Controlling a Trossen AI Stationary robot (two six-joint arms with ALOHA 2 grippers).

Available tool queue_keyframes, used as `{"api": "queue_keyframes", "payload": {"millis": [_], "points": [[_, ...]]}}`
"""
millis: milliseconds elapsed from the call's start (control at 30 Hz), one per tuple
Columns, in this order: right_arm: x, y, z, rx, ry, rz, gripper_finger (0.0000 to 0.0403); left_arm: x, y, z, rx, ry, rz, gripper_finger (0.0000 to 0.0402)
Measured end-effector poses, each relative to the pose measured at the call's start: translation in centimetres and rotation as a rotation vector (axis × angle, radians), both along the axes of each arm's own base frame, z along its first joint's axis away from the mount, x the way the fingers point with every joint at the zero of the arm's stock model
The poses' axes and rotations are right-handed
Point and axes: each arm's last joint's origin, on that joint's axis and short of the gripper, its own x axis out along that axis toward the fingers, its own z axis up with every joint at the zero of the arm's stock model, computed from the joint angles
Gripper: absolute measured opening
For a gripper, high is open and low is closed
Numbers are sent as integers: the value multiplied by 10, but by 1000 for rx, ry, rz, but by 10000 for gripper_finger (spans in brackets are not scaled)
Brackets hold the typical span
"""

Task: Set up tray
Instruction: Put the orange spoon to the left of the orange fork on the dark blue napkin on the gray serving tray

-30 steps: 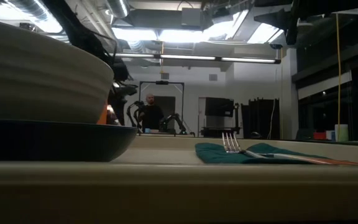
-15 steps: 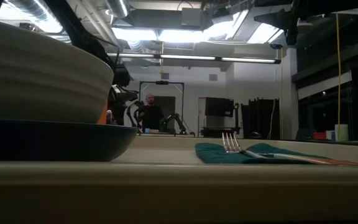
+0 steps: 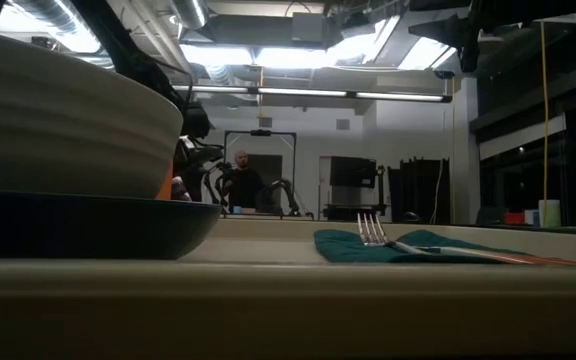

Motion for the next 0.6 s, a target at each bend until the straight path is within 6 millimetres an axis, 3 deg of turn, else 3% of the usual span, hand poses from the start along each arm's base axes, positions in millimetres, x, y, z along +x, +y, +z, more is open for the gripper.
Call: {"api": "queue_keyframes", "payload": {"millis": [167, 367, 600], "points": [[0, 0, 0, 0, 0, 0, 163, 1, 0, -2, -5, 3, 0, 130], [0, 0, 0, 4, -1, 0, 163, 9, -3, -19, -51, 26, -21, 130], [0, 0, 0, 10, -3, 0, 163, 19, -4, -20, -22, -10, -22, 129]]}}
